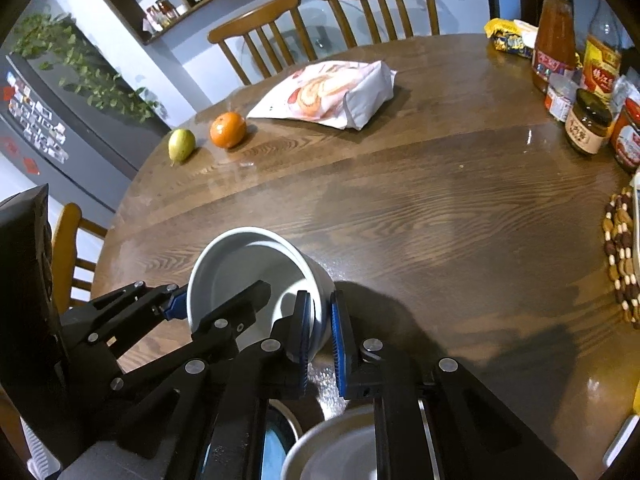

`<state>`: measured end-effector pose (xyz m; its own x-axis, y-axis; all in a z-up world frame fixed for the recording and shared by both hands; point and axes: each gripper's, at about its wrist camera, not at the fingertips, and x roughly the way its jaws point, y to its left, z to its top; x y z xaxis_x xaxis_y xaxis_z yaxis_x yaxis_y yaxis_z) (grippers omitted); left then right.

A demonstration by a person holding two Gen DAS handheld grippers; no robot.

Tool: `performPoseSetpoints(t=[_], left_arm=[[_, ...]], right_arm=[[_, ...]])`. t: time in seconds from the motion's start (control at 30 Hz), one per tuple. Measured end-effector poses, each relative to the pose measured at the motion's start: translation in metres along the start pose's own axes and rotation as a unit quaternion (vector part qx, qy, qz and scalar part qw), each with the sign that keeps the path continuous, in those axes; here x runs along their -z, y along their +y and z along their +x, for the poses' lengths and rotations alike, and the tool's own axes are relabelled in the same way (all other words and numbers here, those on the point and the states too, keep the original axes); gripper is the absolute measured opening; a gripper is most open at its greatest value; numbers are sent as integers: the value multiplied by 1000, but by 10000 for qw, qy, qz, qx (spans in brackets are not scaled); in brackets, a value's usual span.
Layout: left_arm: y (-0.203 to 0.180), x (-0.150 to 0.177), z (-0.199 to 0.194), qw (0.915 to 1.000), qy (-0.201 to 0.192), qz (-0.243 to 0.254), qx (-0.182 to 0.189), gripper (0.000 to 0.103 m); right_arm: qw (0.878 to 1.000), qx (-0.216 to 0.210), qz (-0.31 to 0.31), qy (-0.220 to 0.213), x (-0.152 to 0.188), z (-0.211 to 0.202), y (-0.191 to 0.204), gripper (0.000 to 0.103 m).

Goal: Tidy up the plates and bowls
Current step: 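Lift the white ramekin with both grippers and carry it over the stack, then lower the white ramekin into the smaller white bowl with both grippers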

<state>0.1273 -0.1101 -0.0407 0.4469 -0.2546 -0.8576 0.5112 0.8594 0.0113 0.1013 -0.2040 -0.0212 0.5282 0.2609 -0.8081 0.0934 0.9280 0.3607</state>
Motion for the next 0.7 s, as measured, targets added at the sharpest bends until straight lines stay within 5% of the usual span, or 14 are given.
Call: performPoseSetpoints(t=[0.7], left_arm=[[-56, 19, -46, 9989, -293, 366, 83, 22]], right_arm=[[9991, 128, 87, -400, 41, -68, -18, 12]])
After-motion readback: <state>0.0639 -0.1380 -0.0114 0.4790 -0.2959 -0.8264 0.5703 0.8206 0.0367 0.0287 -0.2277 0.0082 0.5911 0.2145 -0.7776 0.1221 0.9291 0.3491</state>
